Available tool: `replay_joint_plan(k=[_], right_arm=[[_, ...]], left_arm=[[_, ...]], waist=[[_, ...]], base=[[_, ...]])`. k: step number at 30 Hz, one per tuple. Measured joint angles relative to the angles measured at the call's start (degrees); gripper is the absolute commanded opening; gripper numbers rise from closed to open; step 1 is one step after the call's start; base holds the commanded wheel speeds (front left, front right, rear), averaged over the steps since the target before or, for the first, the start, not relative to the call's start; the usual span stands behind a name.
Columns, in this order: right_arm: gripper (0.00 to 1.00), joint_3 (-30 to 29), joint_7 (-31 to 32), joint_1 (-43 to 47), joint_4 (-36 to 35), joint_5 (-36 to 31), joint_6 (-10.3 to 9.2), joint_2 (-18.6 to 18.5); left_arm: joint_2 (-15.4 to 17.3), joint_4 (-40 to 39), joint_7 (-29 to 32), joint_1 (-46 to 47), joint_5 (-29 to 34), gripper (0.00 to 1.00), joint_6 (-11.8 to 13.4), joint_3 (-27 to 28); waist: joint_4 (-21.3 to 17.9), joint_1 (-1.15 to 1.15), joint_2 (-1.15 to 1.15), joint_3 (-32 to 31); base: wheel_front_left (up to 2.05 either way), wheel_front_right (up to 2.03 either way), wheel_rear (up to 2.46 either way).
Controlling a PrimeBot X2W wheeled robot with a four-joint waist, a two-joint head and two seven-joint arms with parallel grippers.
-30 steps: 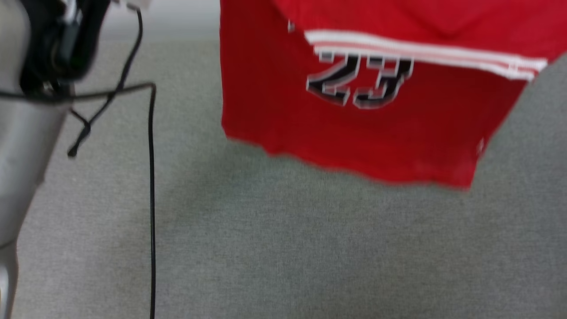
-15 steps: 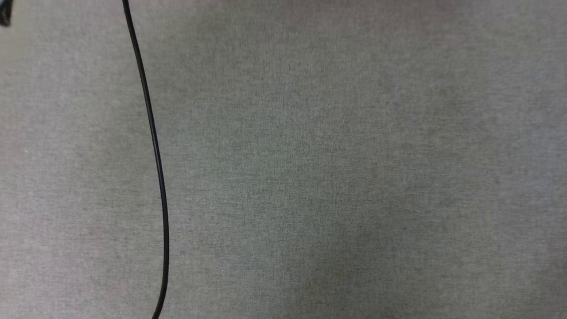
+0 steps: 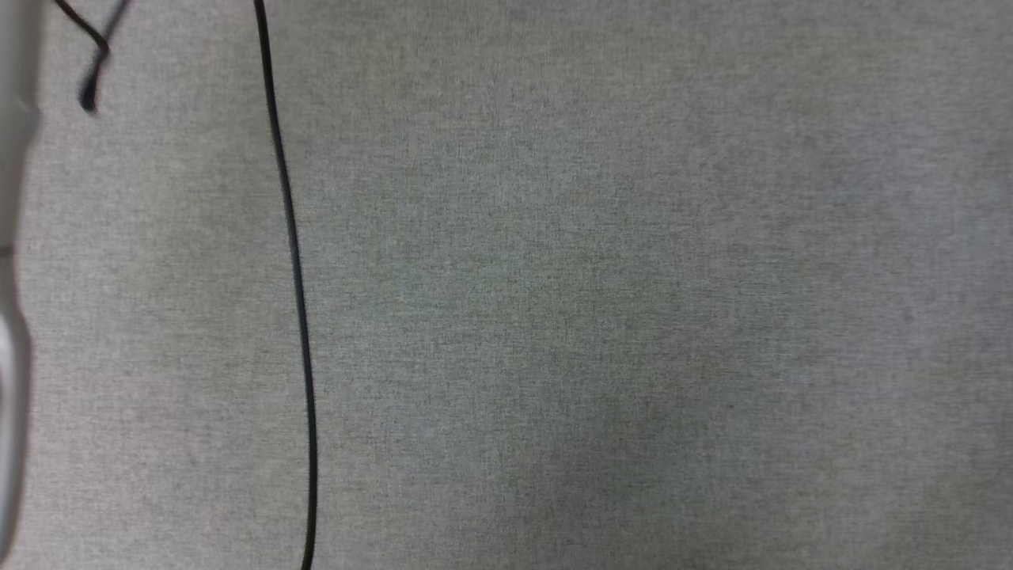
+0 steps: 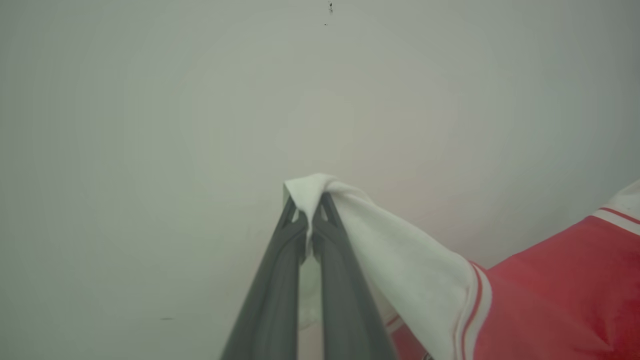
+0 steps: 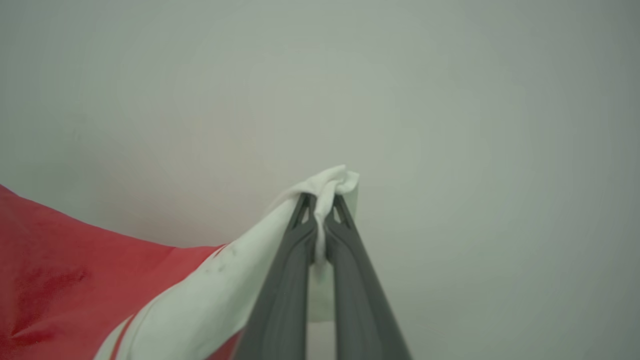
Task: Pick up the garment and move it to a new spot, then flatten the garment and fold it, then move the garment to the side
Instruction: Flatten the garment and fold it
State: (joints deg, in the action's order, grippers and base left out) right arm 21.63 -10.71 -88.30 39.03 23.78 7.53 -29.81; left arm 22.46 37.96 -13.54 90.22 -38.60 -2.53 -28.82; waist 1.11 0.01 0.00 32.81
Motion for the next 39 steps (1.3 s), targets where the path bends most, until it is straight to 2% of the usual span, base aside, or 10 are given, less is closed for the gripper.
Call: replay_joint_plan(k=[5,10,22,32,39], right_arm=[[0.0,0.82,-2.98,5.93,0.89,1.53,0.0,1.03],[0.0,0.6,-3.98,15.18,-1.25,2.0,-0.01,1.02],[0.0,-4.57,-4.33,44.72,-9.85,1.4,0.0,4.36],[0.0,-8.4,-4.15,66.74,-13.0,2.05,-0.01,5.09],[0.0,-11.49,-0.92,80.55,-16.52,2.13,0.0,5.84]], left_arm=[[0.34,-1.47,-1.14,-7.64,-0.3,0.0,-0.03,0.89],[1.25,-6.68,-1.36,-19.06,-0.37,0.0,0.93,1.91],[2.8,-20.02,-1.45,-51.56,-4.19,0.0,6.99,4.44],[6.05,-24.91,-1.07,-72.99,-8.6,0.0,10.69,5.87],[7.16,-26.44,-0.27,-84.76,-10.43,0.0,12.51,5.21]], waist=[[-0.19,0.0,0.0,-2.05],[-0.19,-0.01,0.0,-5.33],[-0.03,-0.02,0.0,-15.85],[-0.44,-0.03,0.0,-24.23],[-0.48,-0.03,0.01,-28.94]], base=[[0.0,0.0,0.0],[0.0,0.0,0.0],[0.0,0.0,0.0],[0.0,0.0,0.0],[0.0,0.0,0.0]])
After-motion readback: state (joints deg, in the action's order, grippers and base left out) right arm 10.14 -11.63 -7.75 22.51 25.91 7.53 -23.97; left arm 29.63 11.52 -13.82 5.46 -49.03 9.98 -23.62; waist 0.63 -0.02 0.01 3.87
